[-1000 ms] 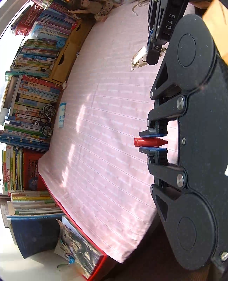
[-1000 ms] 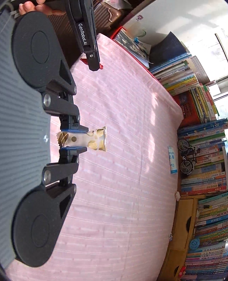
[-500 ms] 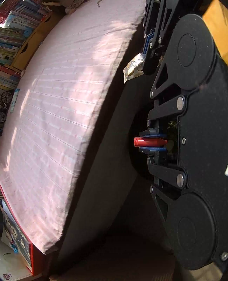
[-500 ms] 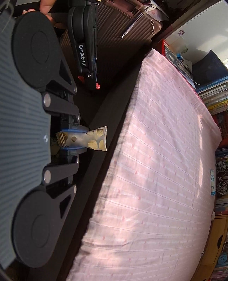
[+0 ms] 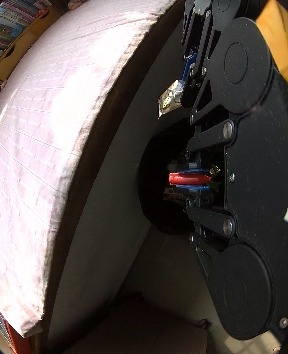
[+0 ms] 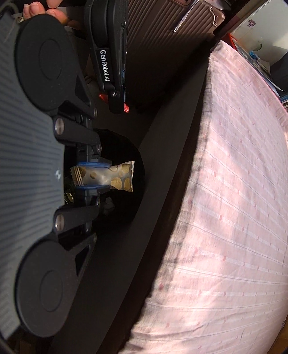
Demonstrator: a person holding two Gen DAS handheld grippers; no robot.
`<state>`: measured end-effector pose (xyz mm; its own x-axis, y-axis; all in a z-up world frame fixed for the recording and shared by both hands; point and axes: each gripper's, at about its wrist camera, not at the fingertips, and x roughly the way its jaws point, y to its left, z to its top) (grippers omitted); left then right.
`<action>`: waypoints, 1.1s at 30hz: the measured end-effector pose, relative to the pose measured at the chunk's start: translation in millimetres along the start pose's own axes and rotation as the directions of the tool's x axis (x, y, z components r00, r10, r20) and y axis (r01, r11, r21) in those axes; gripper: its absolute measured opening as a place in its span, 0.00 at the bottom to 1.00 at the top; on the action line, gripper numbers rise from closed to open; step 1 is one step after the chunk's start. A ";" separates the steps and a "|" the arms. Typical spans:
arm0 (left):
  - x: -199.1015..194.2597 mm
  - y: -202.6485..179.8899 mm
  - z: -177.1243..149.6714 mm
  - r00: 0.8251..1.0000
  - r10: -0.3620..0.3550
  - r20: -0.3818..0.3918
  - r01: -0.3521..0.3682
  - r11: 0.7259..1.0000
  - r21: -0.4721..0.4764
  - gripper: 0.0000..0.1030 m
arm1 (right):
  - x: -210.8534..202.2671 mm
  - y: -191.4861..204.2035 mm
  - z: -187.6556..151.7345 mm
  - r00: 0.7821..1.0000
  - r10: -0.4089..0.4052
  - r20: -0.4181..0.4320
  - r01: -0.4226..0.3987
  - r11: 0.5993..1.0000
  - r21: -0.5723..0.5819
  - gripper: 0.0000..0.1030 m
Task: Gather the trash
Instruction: 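Open both tools to drop the crayon and wrapper into the bin, then raise both open tools over the bed toward the Sanita tube and tissue packet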
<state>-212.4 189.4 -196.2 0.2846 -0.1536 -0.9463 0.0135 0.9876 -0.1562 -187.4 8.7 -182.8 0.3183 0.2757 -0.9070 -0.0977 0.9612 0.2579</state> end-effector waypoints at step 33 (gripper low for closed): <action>-132.1 -28.7 117.4 0.951 -0.132 0.280 0.103 0.988 0.119 0.82 | -145.1 0.1 91.0 0.928 -0.065 0.366 0.109 0.989 -0.102 0.69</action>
<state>-137.8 185.1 -33.4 0.5374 -0.2679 -0.7997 0.1563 0.9634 -0.2178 -147.8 -30.6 -20.9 0.6471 0.1961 -0.7367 -0.1584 0.9798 0.1217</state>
